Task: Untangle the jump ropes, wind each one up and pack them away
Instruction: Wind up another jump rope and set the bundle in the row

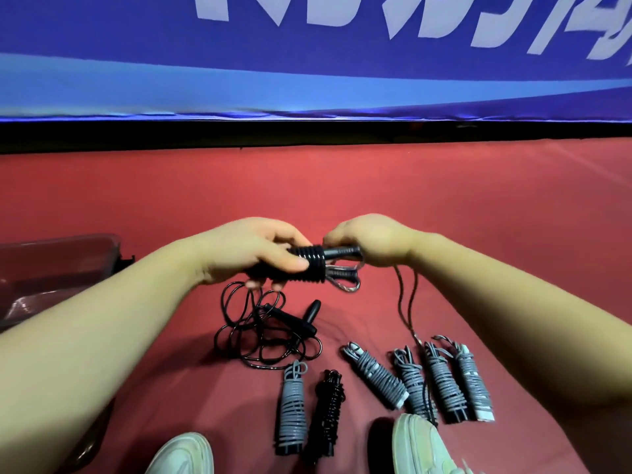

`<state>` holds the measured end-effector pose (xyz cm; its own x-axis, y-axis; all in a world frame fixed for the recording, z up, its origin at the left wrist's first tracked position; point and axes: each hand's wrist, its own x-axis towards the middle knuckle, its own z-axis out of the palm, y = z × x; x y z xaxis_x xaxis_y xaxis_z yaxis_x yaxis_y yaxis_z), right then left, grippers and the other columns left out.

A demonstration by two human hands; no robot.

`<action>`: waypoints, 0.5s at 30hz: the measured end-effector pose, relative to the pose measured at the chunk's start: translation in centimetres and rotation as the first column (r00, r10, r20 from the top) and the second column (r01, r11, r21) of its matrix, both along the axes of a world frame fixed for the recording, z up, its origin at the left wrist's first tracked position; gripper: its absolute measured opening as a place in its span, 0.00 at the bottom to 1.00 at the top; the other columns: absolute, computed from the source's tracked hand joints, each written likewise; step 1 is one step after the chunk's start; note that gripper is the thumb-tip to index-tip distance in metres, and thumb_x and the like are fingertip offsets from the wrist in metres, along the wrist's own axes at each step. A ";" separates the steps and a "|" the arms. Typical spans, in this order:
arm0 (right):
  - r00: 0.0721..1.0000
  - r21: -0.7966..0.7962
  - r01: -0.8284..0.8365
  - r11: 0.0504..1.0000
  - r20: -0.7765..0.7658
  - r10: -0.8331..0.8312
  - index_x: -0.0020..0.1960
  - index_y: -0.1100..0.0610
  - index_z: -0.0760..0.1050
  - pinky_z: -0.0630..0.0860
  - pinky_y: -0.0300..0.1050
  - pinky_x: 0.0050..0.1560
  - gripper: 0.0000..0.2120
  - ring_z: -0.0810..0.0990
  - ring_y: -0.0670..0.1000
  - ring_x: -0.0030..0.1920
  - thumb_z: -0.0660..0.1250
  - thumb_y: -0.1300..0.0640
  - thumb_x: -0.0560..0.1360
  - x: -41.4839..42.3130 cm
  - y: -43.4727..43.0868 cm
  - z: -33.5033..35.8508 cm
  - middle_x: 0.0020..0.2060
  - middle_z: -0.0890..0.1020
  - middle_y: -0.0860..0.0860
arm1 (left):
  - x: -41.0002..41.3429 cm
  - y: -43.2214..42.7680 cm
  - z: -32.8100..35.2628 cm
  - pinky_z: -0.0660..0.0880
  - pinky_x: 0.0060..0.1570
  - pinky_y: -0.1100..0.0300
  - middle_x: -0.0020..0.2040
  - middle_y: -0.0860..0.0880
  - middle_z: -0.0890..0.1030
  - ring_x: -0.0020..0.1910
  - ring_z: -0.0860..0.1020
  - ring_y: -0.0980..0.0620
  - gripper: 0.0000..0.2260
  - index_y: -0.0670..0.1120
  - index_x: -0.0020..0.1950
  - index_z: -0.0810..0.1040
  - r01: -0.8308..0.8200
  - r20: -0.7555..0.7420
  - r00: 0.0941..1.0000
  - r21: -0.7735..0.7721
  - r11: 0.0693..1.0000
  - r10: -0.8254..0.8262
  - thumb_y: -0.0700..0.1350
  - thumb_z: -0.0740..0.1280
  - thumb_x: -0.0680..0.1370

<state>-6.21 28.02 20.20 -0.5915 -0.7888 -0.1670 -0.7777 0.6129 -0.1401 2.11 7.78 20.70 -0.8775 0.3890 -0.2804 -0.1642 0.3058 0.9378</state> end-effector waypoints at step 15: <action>0.841 -0.341 0.468 0.815 0.456 -0.292 0.46 0.58 0.74 0.66 0.39 0.28 0.10 0.68 0.48 0.27 0.55 0.58 0.80 2.1 -1.6 1.9 0.33 0.73 0.51 | -1.2 1.5 -2.5 0.76 0.53 0.49 0.57 0.54 0.79 0.44 0.77 0.49 0.23 0.57 0.68 0.68 -0.380 -0.338 0.907 -0.395 0.837 0.252 0.48 0.68 0.75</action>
<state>-4.11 26.46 22.10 -0.8213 -0.5535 -0.1384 -0.3285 0.6570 -0.6785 0.93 9.31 18.24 -0.9949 -0.0317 -0.0961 -0.0924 0.6706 0.7361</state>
